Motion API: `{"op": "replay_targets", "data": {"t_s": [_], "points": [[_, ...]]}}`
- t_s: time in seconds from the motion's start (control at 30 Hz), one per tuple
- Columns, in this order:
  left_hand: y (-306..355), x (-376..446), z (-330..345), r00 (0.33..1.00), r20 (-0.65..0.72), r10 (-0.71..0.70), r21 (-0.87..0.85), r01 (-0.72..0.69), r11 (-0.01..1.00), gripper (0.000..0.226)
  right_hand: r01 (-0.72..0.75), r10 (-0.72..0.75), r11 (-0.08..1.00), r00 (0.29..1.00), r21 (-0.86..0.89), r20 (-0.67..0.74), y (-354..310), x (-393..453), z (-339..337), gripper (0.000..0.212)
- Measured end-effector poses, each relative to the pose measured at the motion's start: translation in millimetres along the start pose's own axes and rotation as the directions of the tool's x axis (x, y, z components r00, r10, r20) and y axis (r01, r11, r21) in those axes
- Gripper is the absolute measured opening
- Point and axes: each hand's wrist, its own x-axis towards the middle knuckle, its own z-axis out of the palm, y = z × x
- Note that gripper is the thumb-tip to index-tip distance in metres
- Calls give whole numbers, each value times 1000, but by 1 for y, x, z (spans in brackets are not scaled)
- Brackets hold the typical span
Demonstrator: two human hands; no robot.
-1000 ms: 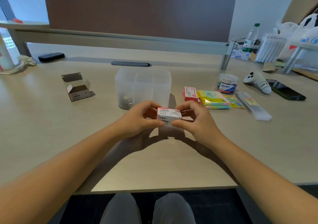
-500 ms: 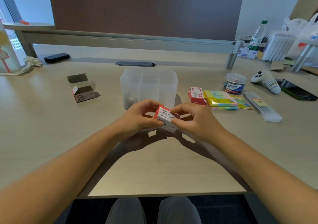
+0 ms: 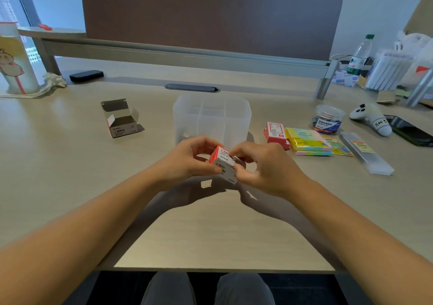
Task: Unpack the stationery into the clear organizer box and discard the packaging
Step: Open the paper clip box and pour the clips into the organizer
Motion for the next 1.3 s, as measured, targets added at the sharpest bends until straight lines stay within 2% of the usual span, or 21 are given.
{"op": "replay_targets", "data": {"t_s": [0.47,0.57,0.83,0.93,1.07,1.3], "points": [[2,2,-5,999,33,-35,-176,41,984,29,-57,53,993,998,105,38,-1,13,-10,31],[3,2,-8,999,34,-43,-179,48,983,30,-81,77,984,996,158,34,-2,18,-14,17],[20,-1,-27,997,-16,-79,-302,70,951,29,-157,147,911,988,380,56,-10,37,-22,15],[24,-1,-35,997,-15,-78,-346,68,936,29,-159,184,863,983,479,-6,-13,47,-23,2],[28,2,-45,995,-19,-103,-401,87,912,33,-163,282,783,953,601,-108,-14,66,-20,15],[37,5,-64,996,-42,-83,-415,58,908,45,-217,365,802,915,556,-170,-15,105,-15,21]]}}
